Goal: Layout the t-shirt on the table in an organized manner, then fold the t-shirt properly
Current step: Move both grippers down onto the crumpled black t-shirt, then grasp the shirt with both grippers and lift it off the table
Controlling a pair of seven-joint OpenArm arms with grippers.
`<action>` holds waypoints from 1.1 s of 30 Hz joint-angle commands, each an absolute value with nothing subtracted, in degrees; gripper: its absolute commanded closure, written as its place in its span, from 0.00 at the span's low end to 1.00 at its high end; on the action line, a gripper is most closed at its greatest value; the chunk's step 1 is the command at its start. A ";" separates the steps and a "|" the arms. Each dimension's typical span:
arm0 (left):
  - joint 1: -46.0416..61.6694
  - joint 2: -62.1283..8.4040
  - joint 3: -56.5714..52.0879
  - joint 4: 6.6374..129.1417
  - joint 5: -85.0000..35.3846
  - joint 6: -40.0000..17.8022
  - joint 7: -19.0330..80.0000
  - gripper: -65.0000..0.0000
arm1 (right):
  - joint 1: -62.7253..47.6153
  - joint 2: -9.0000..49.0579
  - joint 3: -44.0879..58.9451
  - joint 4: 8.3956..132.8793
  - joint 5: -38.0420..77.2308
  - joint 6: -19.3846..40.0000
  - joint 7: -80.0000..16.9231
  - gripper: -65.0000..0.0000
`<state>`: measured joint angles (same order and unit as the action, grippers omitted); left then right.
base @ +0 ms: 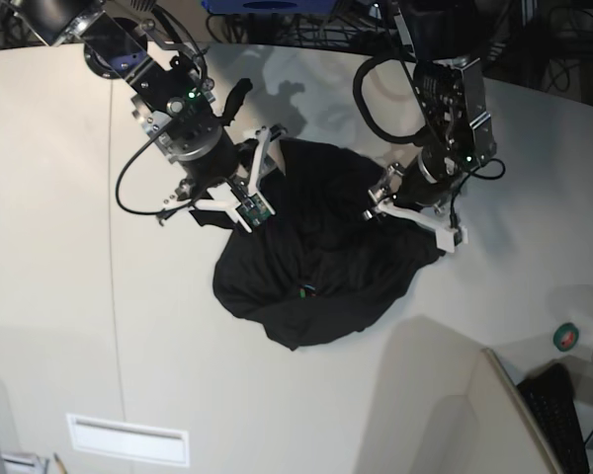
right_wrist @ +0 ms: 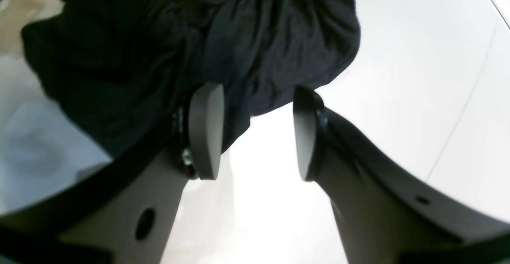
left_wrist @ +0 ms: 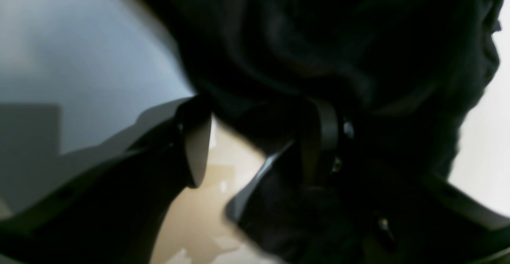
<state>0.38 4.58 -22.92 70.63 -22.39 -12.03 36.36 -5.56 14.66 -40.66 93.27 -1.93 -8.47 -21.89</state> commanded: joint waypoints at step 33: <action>-12.88 4.00 20.88 86.64 -21.85 0.57 54.37 1.00 | -12.70 16.13 -22.99 93.49 -2.24 -8.48 -20.70 0.58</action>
<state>-12.38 3.51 21.50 85.27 -21.28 0.64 54.65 -13.10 15.99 -23.11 92.55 -1.83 -8.14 -22.00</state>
